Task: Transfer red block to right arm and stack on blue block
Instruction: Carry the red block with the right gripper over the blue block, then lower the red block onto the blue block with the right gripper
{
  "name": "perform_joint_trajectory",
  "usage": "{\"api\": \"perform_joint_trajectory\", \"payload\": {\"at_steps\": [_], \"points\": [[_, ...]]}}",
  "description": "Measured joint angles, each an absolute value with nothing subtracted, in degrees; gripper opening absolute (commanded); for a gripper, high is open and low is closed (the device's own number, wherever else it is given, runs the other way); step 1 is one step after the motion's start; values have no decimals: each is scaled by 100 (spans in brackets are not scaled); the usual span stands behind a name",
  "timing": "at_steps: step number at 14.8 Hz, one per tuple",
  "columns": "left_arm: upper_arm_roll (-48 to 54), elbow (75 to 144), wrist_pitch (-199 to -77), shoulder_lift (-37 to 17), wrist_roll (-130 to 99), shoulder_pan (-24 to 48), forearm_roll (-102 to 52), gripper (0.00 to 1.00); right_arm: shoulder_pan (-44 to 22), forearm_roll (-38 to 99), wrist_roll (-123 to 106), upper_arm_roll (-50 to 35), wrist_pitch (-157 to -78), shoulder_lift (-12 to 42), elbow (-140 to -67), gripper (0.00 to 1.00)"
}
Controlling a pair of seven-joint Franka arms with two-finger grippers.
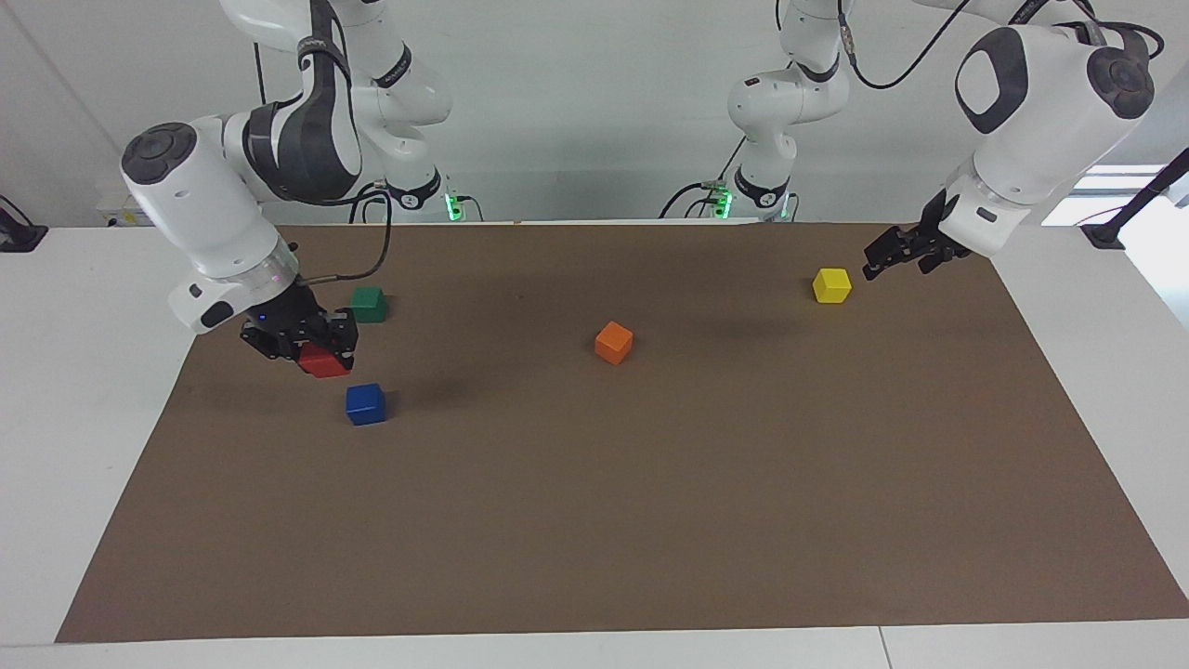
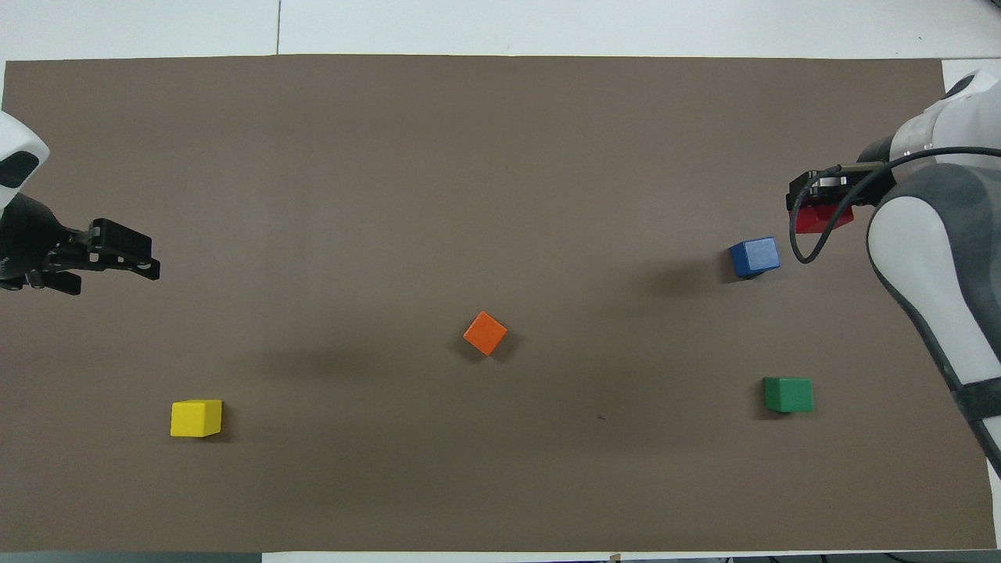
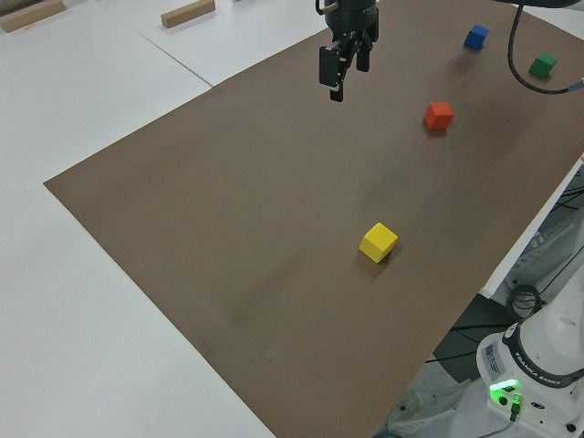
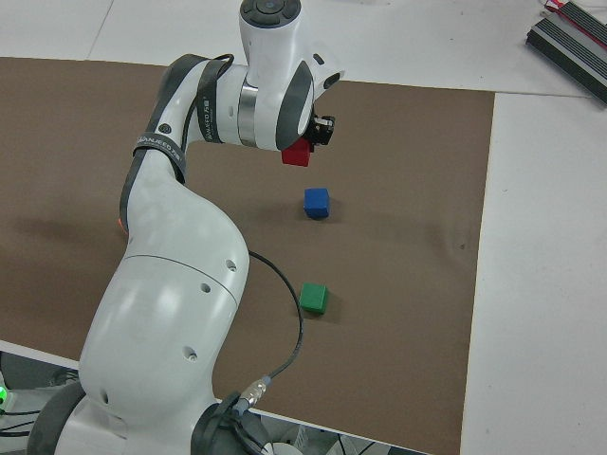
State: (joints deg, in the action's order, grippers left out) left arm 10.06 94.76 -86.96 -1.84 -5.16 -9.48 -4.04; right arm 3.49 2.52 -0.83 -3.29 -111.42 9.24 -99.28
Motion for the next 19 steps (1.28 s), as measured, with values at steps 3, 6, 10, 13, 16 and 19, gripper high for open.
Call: {"api": "perform_joint_trajectory", "payload": {"at_steps": [3,6,10,13,16,19], "points": [[989,9477,-8694,1,-509,-1133,-342,100,312,-9,66,-348,-11425,1077,-9954,0],[970,9490,-8689,46,-434,-1407,-341,100,219,-293,275,-357,-11709,1260,-10012,0],[1057,9487,-8726,56,-430,-1342,-341,100,94,-498,382,-362,-12348,1333,-10379,0],[388,9488,-8859,57,-459,-649,-341,100,151,-514,283,-345,-13175,1305,-10982,0],[166,9461,-8848,53,-459,-409,-341,100,216,-518,279,-345,-13532,1180,-11508,0],[158,9432,-8801,15,-460,-397,-341,100,205,-518,279,-367,-13551,975,-11788,0]]}}
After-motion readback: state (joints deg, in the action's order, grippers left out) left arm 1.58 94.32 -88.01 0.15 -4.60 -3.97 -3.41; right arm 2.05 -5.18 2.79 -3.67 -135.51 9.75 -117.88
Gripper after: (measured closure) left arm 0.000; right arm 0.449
